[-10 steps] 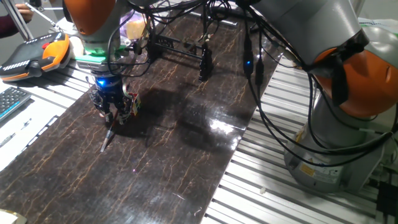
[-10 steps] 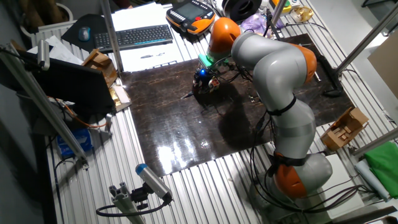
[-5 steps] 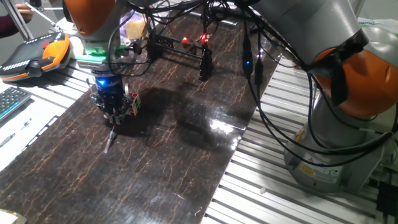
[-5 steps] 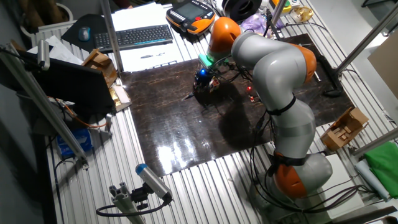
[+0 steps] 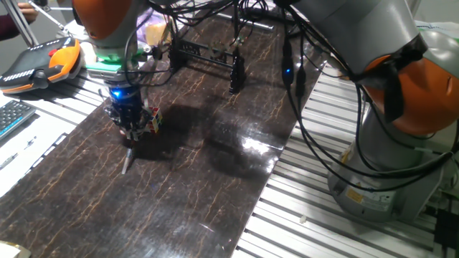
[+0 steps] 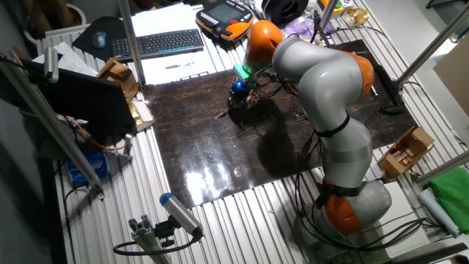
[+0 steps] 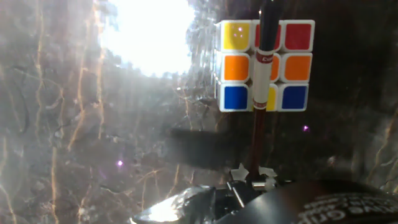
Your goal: Place the brush on the pen rack
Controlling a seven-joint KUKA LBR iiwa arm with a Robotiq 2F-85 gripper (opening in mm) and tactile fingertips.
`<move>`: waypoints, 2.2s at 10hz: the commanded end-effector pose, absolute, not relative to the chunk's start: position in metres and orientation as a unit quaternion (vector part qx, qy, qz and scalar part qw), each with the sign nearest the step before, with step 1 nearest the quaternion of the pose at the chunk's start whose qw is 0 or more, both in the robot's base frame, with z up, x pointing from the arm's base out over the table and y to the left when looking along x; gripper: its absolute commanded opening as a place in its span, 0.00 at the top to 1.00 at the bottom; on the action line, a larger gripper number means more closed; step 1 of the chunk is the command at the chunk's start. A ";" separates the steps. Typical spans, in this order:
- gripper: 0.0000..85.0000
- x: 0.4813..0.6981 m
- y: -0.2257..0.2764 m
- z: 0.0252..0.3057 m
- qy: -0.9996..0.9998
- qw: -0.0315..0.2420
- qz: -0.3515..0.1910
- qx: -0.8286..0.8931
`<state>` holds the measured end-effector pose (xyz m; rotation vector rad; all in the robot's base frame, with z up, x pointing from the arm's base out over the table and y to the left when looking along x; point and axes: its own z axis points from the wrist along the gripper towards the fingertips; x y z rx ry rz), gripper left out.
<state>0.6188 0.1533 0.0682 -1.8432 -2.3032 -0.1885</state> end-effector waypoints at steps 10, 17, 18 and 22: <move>0.99 0.603 0.110 0.140 -0.800 0.022 -0.020 -0.599; 0.99 0.590 0.084 0.162 -0.792 -0.010 0.009 -0.610; 0.99 0.588 0.079 0.164 -0.794 -0.014 0.013 -0.608; 0.99 0.582 0.061 0.170 -0.799 -0.025 0.023 -0.600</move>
